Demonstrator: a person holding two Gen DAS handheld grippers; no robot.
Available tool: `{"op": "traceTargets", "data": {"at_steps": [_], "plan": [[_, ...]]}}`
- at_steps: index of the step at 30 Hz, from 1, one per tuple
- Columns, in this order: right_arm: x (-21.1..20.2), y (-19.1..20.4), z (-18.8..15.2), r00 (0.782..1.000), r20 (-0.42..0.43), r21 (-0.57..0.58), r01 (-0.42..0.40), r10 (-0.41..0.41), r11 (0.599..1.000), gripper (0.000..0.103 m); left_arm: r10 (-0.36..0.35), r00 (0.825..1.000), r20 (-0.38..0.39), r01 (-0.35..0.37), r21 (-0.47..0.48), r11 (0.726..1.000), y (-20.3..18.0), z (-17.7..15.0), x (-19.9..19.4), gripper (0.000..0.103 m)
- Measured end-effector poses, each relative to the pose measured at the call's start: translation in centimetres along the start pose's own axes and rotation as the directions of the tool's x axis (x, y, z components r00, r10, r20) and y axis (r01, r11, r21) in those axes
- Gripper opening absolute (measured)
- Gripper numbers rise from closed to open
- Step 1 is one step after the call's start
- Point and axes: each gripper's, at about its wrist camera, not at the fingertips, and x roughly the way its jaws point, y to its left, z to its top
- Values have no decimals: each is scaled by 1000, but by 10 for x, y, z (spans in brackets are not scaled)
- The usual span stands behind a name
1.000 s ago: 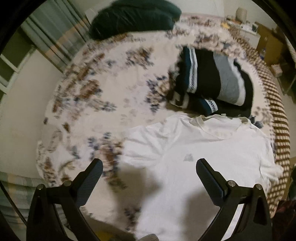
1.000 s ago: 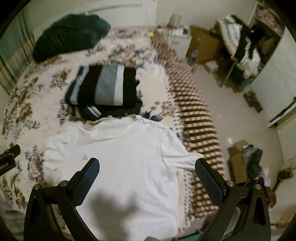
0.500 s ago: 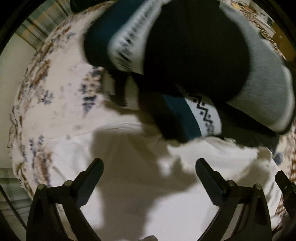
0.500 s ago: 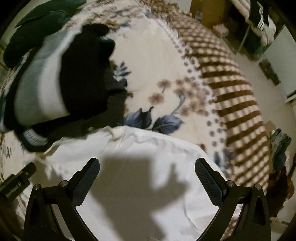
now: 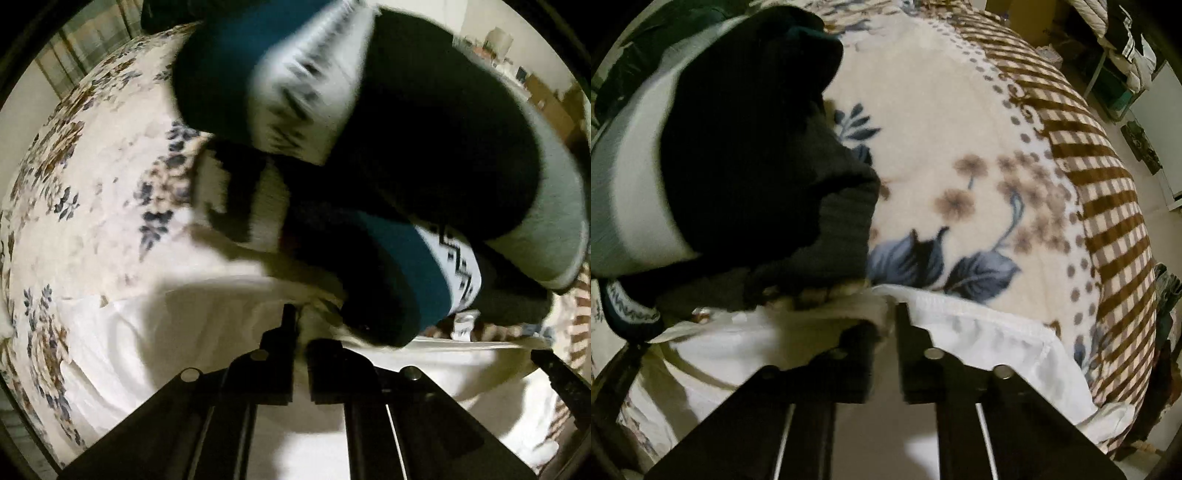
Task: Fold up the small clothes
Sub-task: 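Lower both grippers to the T-shirt hem and close on it, then lift the hem with both grippers and fold it toward the collar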
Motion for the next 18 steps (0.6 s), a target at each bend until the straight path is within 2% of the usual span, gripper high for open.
{"op": "traceTargets", "data": {"at_steps": [5, 9, 14, 18], "plan": [[-34, -8, -22, 998, 42, 17, -36, 35, 999, 5, -46, 997, 65, 45, 14, 999, 17, -21, -39, 3], [-70, -16, -54, 996, 70, 13, -58, 57, 998, 5, -73, 995, 73, 73, 2, 997, 37, -58, -67, 3], [-103, -1, -130, 997, 75, -13, -33, 34, 999, 5, -84, 996, 9, 85, -34, 996, 51, -116, -76, 3], [-95, 2, -190, 1000, 14, -22, -13, 13, 1000, 5, -73, 995, -64, 69, -55, 996, 58, -163, -61, 3]]}}
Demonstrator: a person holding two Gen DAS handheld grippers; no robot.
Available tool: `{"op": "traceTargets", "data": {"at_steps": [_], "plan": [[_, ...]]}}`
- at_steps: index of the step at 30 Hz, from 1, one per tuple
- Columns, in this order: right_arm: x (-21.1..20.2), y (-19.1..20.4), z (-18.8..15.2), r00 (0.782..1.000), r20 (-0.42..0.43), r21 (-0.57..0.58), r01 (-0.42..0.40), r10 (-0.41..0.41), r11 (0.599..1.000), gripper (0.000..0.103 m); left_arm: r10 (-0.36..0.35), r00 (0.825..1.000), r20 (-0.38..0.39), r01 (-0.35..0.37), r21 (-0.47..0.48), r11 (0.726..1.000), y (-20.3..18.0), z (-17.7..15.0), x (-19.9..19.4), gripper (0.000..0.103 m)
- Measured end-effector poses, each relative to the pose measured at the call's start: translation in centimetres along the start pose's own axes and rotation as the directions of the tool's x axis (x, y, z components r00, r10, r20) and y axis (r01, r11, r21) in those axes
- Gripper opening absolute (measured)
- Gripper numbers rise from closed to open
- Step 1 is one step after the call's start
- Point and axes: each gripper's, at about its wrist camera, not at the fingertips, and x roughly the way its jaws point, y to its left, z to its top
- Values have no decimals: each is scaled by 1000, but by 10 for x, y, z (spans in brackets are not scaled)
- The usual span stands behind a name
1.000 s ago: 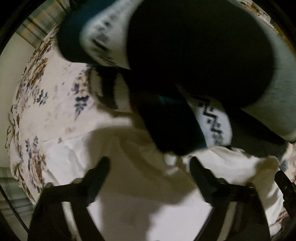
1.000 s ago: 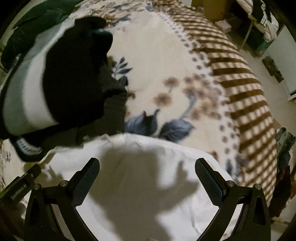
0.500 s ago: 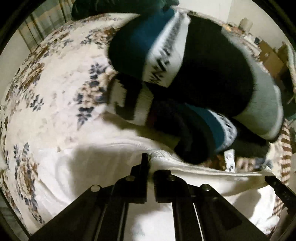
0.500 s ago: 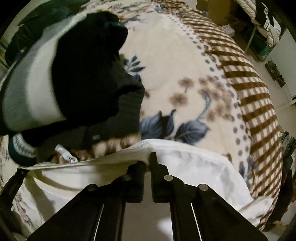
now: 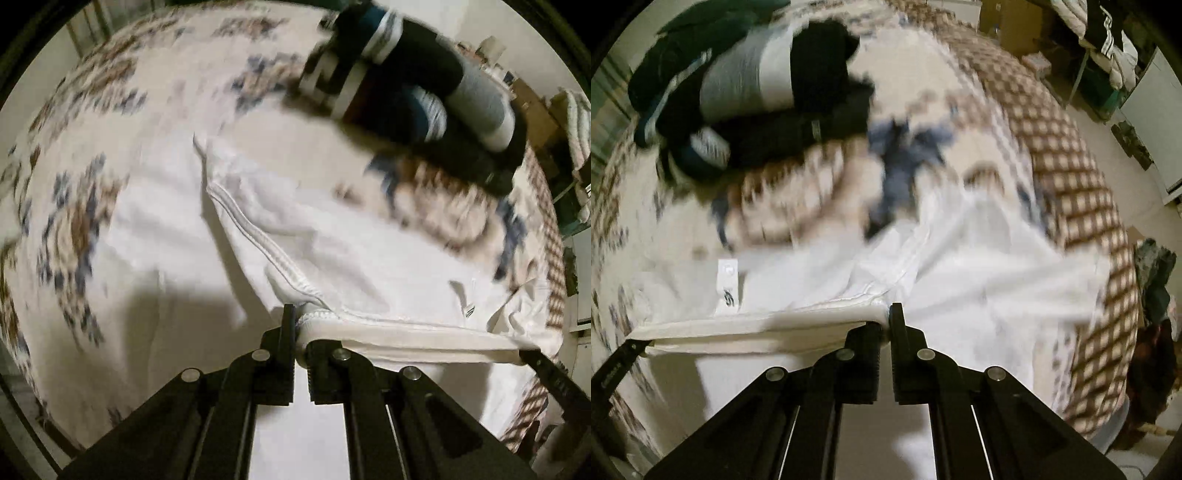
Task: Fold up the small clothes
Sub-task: 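Lift the hem with both grippers and fold it toward the collar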
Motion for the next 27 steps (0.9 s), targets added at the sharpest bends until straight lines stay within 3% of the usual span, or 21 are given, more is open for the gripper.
{"op": "traceTargets", "data": {"at_steps": [7, 9, 11, 13, 14, 21, 24, 27], "plan": [[37, -9, -53, 995, -97, -1, 32, -32, 999, 7, -16, 997, -72, 17, 8, 1000, 10, -34, 34, 8], [44, -16, -59, 988, -151, 9, 18, -17, 1000, 26, -16, 997, -72, 16, -6, 1000, 15, -37, 27, 14], [41, -29, -64, 983, -183, 53, -5, 15, 999, 47, -1, 998, -66, 0, -12, 1000, 19, -39, 16, 34], [28, -44, -68, 981, -188, 111, -32, 52, 993, 55, 14, 999, -42, -15, -21, 1000, 21, -39, 2, 71], [19, -52, -69, 982, -176, 144, -48, 73, 988, 59, 15, 999, -29, -16, -24, 1000, 20, -38, -3, 74], [-5, -73, -40, 988, -45, 289, -131, 150, 948, 62, 72, 997, 36, -71, -37, 997, 12, -16, -24, 74], [-13, -85, -29, 974, -46, 387, -187, 221, 903, 62, 78, 996, 32, -76, -59, 995, 12, -21, -32, 74], [-30, -92, -44, 960, -78, 425, -212, 269, 880, 62, 85, 996, 10, -84, -85, 993, 14, -31, -41, 74]]}}
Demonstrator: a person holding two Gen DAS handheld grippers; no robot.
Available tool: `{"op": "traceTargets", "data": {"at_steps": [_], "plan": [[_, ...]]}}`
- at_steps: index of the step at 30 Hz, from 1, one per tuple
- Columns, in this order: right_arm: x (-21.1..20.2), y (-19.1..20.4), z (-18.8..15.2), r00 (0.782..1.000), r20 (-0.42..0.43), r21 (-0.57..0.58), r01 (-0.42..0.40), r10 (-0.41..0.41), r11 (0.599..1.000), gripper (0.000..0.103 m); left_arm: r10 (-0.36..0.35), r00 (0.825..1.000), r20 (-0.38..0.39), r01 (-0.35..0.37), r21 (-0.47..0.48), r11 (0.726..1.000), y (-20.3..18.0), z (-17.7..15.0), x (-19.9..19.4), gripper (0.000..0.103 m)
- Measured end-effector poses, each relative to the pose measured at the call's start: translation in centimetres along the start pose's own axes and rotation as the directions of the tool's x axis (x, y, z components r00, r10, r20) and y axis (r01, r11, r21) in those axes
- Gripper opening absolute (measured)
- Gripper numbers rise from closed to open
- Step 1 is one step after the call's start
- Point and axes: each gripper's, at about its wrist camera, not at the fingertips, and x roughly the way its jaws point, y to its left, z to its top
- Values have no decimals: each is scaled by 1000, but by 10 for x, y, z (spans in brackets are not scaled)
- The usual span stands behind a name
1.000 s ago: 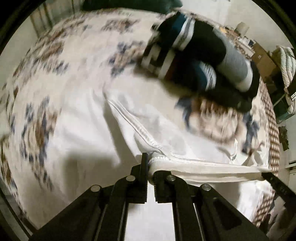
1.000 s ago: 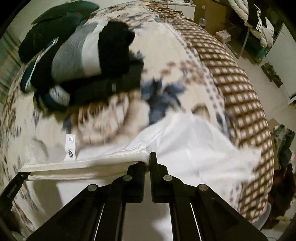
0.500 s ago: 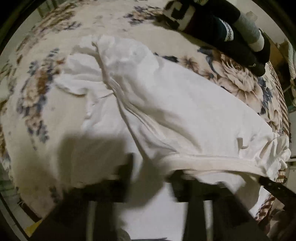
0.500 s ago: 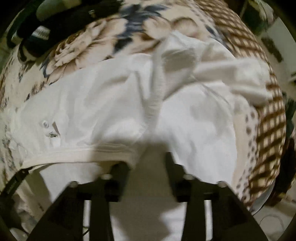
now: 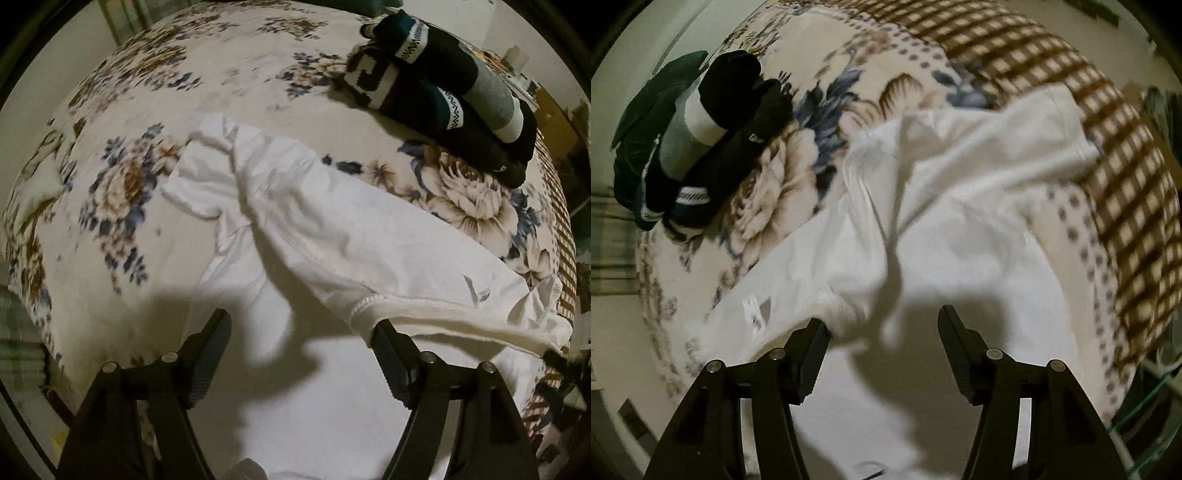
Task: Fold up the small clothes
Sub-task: 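Lift the hem with both grippers and fold it toward the collar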
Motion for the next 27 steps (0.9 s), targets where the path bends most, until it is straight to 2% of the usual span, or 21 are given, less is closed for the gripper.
{"op": "traceTargets", "data": {"at_steps": [3, 7, 10, 13, 15, 16, 17, 18, 20, 21, 24, 25, 26, 27], "plan": [[-6, -10, -14, 999, -43, -1, 27, -27, 1000, 62, 26, 999, -32, -26, 18, 1000, 6, -10, -1, 74], [-8, -16, -3, 1000, -12, 4, 10, -10, 1000, 62, 75, 995, -63, -71, 67, 995, 12, -20, 6, 74], [12, -14, 17, 1000, 19, -3, 20, -19, 1000, 62, 80, 994, -72, -75, 66, 995, 14, -21, 10, 74], [44, -16, 32, 1000, 7, 35, 30, -30, 999, 62, 107, 992, -64, -102, 75, 992, 16, -25, 18, 74], [59, -19, 39, 1000, 3, 73, 30, -31, 997, 43, 114, 989, -99, -106, 80, 991, 17, -31, 34, 74], [61, -20, 41, 999, 15, 77, 50, -52, 996, 22, 110, 987, -114, -101, 79, 992, 18, -34, 40, 74], [60, -21, 44, 996, 36, 70, 79, -82, 994, 16, 107, 987, -123, -98, 75, 992, 20, -38, 45, 74], [55, -23, 46, 993, 65, 68, 91, -95, 994, 15, 95, 987, -128, -86, 73, 994, 24, -43, 49, 74], [46, -26, 49, 985, 108, 63, 126, -132, 990, 15, 86, 986, -143, -74, 87, 993, 29, -50, 55, 74], [45, -29, 50, 984, 102, 58, 137, -143, 989, 15, 100, 984, -149, -86, 95, 992, 32, -54, 57, 74], [46, -39, 52, 990, 58, 44, 124, -126, 991, 17, 76, 985, -158, -61, 96, 994, 48, -65, 60, 74], [44, -40, 51, 993, 48, 39, 106, -108, 994, 24, 80, 983, -163, -64, 99, 993, 54, -68, 61, 74], [43, -41, 49, 995, 43, 35, 91, -92, 995, 39, 85, 983, -165, -70, 97, 993, 61, -70, 60, 74], [39, -42, 46, 997, 41, 34, 67, -69, 997, 46, 86, 983, -163, -71, 92, 993, 67, -71, 59, 74]]}}
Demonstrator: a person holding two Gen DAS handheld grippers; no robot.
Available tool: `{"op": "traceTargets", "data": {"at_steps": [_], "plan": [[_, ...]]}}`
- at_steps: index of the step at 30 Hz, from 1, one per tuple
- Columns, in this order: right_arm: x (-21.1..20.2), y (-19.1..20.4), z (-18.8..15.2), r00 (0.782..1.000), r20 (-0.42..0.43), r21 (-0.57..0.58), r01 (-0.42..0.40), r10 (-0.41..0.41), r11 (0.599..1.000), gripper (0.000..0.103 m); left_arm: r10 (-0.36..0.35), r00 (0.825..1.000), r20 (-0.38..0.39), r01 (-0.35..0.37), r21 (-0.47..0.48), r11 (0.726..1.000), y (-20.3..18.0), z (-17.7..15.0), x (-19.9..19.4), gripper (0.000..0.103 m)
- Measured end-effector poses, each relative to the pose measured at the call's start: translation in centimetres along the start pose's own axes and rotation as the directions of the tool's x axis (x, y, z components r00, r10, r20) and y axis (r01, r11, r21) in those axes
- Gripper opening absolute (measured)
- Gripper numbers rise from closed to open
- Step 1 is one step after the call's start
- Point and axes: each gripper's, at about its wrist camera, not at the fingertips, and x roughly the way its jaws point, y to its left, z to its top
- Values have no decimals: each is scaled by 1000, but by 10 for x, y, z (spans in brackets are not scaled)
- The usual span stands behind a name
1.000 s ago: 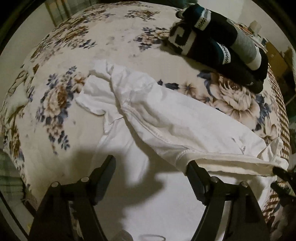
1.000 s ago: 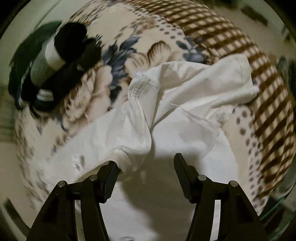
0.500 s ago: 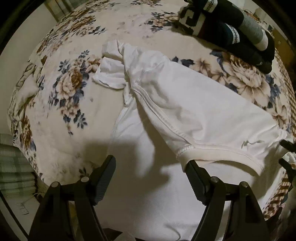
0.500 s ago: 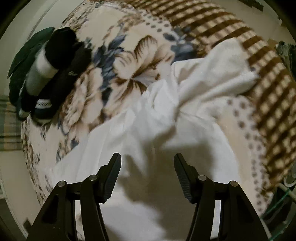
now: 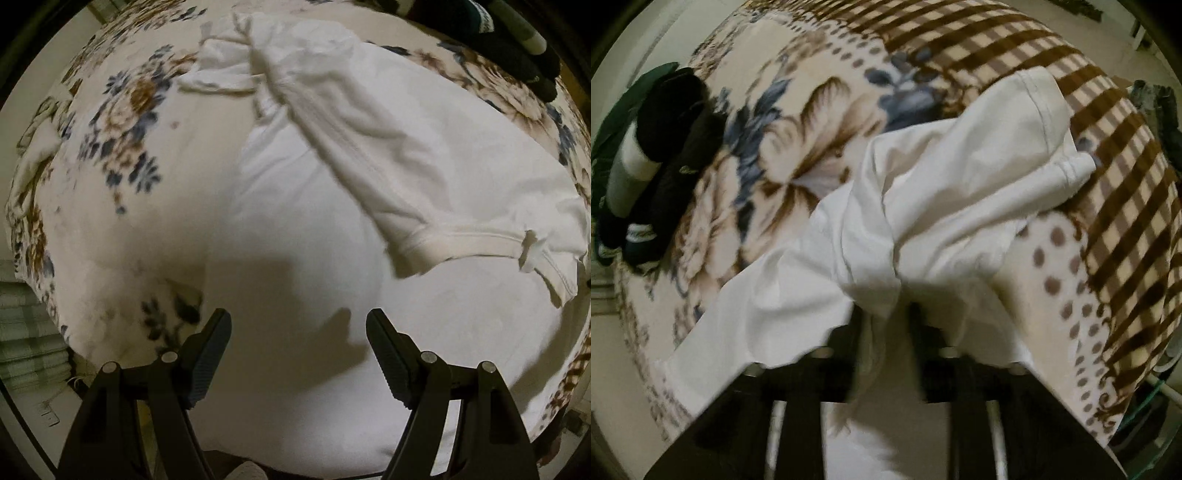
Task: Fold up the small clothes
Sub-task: 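Lift the hem with both grippers and fold it toward the collar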
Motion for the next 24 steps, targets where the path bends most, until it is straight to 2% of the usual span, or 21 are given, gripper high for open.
{"op": "traceTargets", "data": {"at_steps": [1, 5, 7, 10, 12, 13, 15, 17, 19, 21, 23, 24], "plan": [[-1, -3, -3, 999, -4, 4, -35, 35, 999, 53, 1, 1000, 5, -1, -9, 1000, 6, -1, -3, 74], [2, -2, -23, 991, -36, 21, -127, 128, 992, 54, -33, 997, 66, 35, -39, 999, 13, 17, -18, 74], [11, 1, -28, 989, -43, 18, -140, 141, 990, 54, -61, 990, 129, 65, -29, 997, 5, 36, -25, 74], [22, 9, -31, 991, -19, -6, -130, 130, 991, 52, -65, 977, 205, 68, -7, 998, -10, 62, -23, 74], [25, 5, -32, 995, -7, -1, -101, 101, 995, 28, -34, 974, 225, 34, 4, 999, -19, 76, -11, 74], [24, 1, -33, 998, 0, -2, -71, 71, 998, 10, -19, 976, 215, 18, 9, 1000, -20, 82, 0, 74], [19, -5, -35, 999, 22, -2, -46, 46, 999, 5, 1, 983, 184, -2, 6, 1000, -17, 91, 21, 74], [16, -10, -38, 1000, 24, -28, -2, 3, 1000, 4, 1, 988, 156, -3, 13, 1000, -23, 98, 27, 75], [14, -13, -38, 1000, -11, -42, -30, 29, 999, 5, 3, 987, 161, -8, 34, 999, -19, 95, 24, 75], [6, -24, -36, 996, -27, -6, -81, 80, 997, 14, 14, 986, 164, -25, 62, 998, -18, 88, 16, 75], [-10, -45, -29, 993, 18, 75, -115, 114, 991, 56, 16, 987, 163, -28, 70, 997, -22, 78, 7, 75], [-16, -57, -25, 990, 63, 129, -135, 128, 982, 63, 13, 986, 163, -25, 70, 997, -22, 73, 1, 75]]}}
